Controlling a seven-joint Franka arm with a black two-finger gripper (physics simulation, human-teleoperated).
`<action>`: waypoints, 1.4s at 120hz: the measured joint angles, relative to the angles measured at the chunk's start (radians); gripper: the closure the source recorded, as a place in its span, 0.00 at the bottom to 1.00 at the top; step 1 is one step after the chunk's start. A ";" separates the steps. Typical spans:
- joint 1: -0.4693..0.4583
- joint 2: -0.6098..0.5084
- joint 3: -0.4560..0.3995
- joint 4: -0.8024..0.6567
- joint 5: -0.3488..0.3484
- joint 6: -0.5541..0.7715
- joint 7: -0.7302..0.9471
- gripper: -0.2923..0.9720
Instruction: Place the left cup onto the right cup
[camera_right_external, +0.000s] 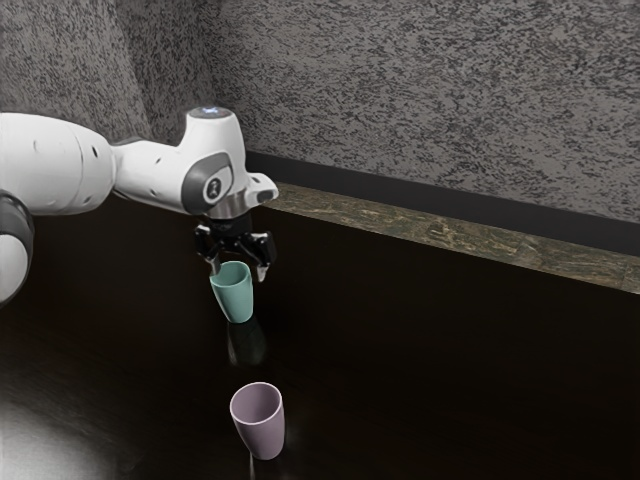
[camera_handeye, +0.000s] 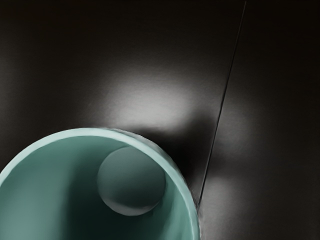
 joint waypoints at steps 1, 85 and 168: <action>0.000 0.002 -0.001 0.002 0.000 0.000 0.000 0.23; 0.006 0.082 -0.017 0.033 -0.020 0.051 -0.005 0.23; 0.008 0.078 -0.017 0.033 -0.015 0.062 -0.004 0.81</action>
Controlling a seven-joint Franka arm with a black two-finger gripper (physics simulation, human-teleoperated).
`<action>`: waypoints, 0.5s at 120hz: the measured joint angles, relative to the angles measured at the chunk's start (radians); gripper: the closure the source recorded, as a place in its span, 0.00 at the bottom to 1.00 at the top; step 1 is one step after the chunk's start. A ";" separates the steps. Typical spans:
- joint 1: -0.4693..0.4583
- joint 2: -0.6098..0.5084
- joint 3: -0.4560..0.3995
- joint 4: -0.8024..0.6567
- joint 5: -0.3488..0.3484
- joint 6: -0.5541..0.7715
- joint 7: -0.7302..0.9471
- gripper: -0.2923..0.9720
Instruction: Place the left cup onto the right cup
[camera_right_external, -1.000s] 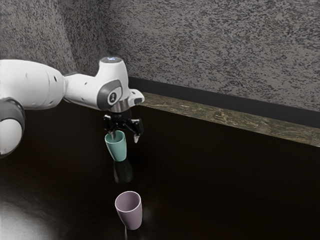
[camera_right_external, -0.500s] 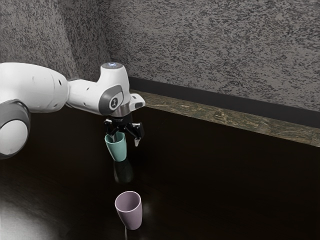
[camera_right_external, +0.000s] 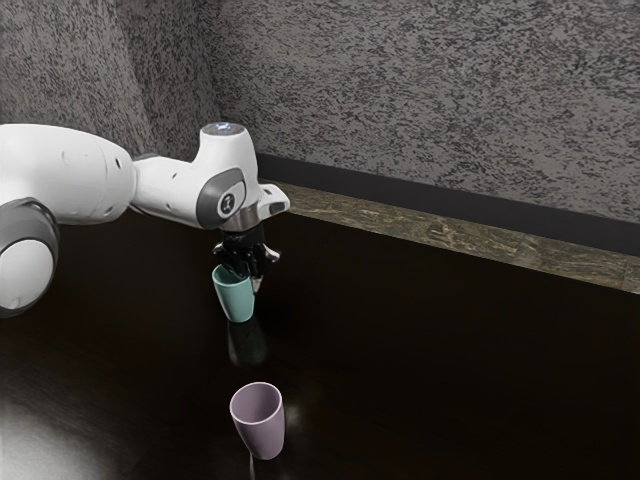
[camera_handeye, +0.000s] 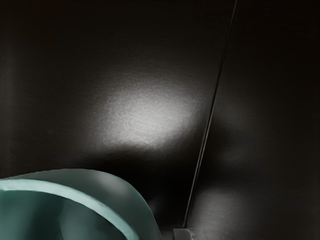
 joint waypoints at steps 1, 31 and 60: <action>0.000 0.000 0.000 0.000 0.000 0.000 0.000 0.81; -0.001 -0.009 0.002 0.000 0.007 -0.003 -0.004 0.84; -0.001 -0.098 0.002 -0.030 0.018 -0.024 -0.017 0.85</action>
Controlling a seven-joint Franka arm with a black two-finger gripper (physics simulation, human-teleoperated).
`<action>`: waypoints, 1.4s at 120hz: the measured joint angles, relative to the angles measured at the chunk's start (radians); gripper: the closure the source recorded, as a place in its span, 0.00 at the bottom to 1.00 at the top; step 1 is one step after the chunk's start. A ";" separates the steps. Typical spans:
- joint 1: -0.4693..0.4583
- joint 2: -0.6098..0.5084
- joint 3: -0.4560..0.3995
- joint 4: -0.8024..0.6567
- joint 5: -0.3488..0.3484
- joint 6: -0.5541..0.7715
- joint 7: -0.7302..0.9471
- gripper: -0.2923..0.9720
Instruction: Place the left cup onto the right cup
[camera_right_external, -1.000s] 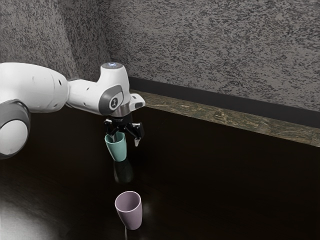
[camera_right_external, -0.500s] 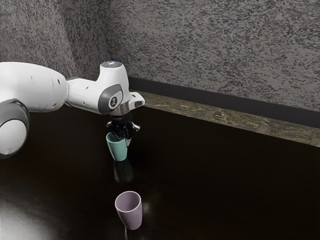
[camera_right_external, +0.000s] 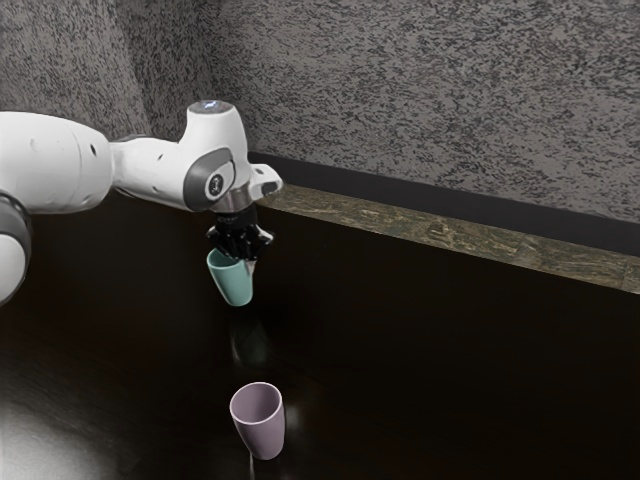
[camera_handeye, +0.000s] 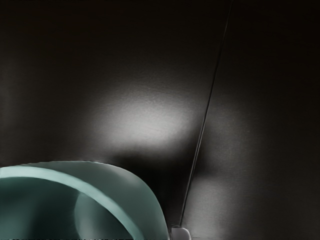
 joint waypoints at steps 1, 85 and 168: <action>0.000 -0.004 0.000 -0.002 0.000 -0.002 -0.001 0.85; -0.026 -0.368 -0.193 -0.237 0.126 -0.128 -0.232 0.85; -0.085 -0.541 -0.305 -0.428 0.129 -0.140 -0.591 0.85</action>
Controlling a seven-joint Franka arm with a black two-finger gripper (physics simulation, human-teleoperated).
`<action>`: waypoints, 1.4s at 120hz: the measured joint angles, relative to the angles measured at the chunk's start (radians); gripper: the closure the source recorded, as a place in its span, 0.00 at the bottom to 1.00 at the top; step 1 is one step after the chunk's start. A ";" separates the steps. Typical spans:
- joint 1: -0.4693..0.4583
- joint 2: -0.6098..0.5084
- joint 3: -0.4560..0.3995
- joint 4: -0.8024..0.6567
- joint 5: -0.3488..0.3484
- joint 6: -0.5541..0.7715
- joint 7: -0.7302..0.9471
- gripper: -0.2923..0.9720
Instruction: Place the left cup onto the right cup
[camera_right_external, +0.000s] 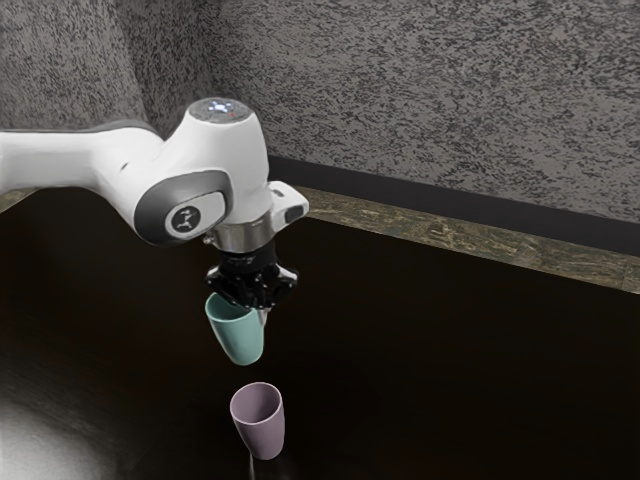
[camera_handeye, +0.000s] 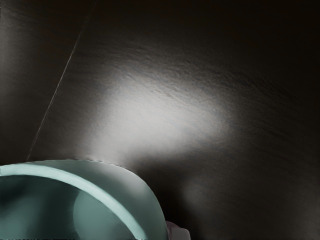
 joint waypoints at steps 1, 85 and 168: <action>0.000 -0.001 -0.001 -0.001 0.000 0.000 -0.004 0.85; 0.000 -0.044 -0.087 -0.077 -0.073 0.003 -0.278 0.85; 0.007 -0.035 -0.088 -0.110 -0.099 0.022 -0.391 0.85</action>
